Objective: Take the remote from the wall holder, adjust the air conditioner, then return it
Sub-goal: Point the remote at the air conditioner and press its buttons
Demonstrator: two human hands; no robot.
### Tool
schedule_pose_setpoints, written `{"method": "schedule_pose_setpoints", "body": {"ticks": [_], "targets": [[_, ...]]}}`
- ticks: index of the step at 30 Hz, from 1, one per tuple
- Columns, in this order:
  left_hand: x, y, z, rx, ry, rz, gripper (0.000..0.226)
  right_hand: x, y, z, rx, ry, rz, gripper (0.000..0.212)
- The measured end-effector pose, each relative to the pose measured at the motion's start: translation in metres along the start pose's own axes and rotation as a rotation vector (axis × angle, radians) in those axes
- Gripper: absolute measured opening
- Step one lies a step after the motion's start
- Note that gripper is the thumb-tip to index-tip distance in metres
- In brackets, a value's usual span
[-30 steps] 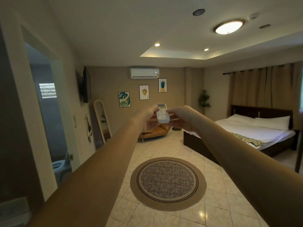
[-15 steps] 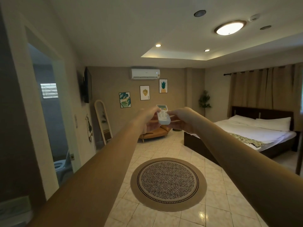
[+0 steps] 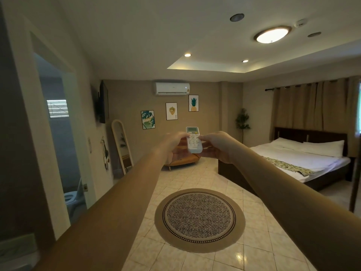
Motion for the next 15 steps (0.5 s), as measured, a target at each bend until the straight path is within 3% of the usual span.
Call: {"method": "schedule_pose_setpoints", "body": {"ticks": [8,15], "targets": [[-0.02,-0.003,-0.005,-0.083,0.072,0.156,0.028,0.014,0.001,-0.008,-0.03,0.079,-0.135,0.027],[-0.035,-0.008,-0.006,-0.124,0.142,0.223,0.027,0.024,0.006,-0.01,-0.024,0.083,-0.266,0.012]]}}
Point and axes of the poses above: each hand's wrist, its own y-axis away from the middle knuckle, its own z-axis out of the palm, x = y × z, the point moved 1 cm from there along -y, towards the middle knuckle, and after that the axes turned 9 degrees about z, right-handed, at the moved point
